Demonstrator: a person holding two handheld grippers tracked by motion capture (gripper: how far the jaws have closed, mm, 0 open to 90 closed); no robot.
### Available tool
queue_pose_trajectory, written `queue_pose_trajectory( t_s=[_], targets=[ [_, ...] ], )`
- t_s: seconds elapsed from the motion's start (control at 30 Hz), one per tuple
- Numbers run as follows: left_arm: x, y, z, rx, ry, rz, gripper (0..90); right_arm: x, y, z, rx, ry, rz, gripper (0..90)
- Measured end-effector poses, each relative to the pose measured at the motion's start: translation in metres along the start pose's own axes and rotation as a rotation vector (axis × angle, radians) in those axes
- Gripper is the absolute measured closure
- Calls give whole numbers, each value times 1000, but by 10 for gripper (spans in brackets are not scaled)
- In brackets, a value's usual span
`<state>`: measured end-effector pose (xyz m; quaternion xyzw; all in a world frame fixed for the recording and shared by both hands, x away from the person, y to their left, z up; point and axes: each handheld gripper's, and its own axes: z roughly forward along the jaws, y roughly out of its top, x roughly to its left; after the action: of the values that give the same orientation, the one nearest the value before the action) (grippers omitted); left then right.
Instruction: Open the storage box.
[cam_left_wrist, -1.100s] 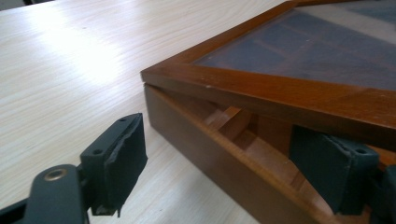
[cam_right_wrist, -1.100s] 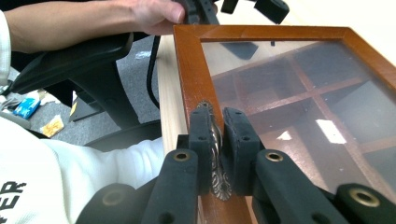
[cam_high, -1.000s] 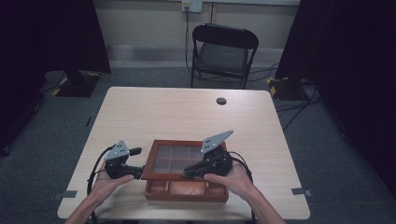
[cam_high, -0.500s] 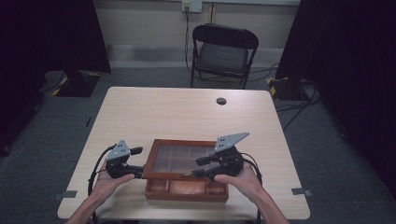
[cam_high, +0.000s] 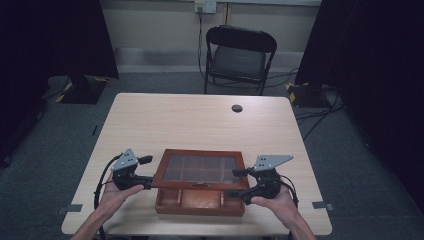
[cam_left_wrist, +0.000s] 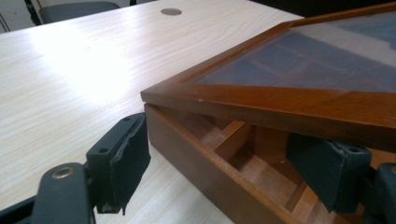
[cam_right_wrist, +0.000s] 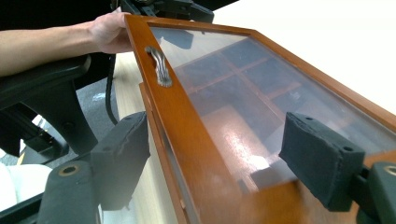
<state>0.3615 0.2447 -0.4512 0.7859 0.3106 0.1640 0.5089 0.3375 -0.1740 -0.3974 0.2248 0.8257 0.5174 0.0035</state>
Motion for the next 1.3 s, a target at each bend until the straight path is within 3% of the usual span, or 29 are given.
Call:
queue_pose_trajectory(
  t_s=[0.37, 0.67, 0.83, 1.0, 1.3],
  targets=[
    [-7, 7, 1, -25, -20, 28, 219, -2, -4, -5, -36, -61, -11, 201],
    [-6, 15, 2, -56, -25, 19, 222, -8, 1, -9, -50, -75, -7, 148],
    [-6, 18, 2, -62, -28, 21, 222, -11, 3, -10, -49, -70, -8, 145],
    [-3, 22, 3, -61, -37, 28, 215, -12, 4, -10, -51, -110, -14, 149],
    [-2, 24, 3, -73, -30, 30, 217, -18, 6, -8, -49, -113, -15, 152]
  ],
)
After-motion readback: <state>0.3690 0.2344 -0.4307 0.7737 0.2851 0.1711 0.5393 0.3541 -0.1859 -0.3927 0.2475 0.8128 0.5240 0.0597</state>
